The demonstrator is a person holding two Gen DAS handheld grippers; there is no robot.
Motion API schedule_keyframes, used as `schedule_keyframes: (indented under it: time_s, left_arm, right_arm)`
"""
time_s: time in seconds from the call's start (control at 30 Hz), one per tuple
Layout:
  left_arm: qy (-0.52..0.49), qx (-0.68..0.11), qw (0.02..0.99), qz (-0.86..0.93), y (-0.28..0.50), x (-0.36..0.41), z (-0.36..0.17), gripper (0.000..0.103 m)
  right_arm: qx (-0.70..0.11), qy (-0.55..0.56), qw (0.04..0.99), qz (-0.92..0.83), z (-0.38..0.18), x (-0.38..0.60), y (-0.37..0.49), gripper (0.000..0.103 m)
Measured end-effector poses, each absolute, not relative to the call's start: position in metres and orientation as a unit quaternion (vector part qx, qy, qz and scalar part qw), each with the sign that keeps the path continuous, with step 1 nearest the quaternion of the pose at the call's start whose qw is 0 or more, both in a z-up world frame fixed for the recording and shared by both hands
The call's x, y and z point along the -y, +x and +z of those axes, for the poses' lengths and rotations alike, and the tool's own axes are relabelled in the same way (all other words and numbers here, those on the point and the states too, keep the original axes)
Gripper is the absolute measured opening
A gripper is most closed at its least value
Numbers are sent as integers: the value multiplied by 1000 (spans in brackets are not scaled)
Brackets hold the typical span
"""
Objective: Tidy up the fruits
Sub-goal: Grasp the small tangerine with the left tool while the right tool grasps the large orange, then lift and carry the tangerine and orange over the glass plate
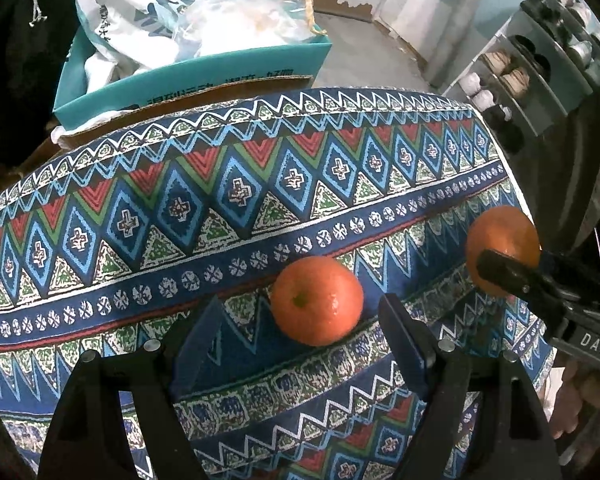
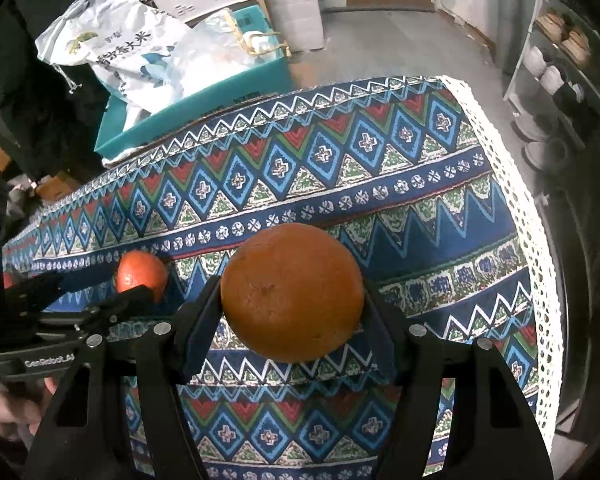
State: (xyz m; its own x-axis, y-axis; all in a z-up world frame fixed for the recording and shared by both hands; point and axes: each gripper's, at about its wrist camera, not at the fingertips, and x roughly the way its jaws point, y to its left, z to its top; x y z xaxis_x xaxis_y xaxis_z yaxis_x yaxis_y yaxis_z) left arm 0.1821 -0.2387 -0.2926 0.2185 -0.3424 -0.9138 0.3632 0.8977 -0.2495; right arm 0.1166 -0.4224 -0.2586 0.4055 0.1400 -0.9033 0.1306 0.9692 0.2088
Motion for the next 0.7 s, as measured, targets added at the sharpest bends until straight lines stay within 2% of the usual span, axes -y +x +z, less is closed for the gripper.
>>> schedule_keyframes:
  time_s: [0.17, 0.23, 0.33, 0.4, 0.7]
  left_arm:
    - [24, -582, 783, -216, 183, 242, -298, 81]
    - [28, -579, 785, -217, 183, 244, -299, 76]
    - [28, -582, 780, -228, 182, 247, -300, 62]
    - [25, -581, 778, -238, 181, 249, -298, 48]
    - [24, -550, 800, -240, 165, 245, -274, 47]
  right_arm:
    - [-548, 120, 828, 6, -260, 418, 118, 67]
    - [-549, 119, 827, 7, -260, 416, 118, 67]
    - [-549, 114, 828, 8, -259, 413, 118, 67]
    - [-549, 112, 828, 9, -259, 412, 118, 67]
    - [-537, 89, 839, 11, -245, 403, 117, 67]
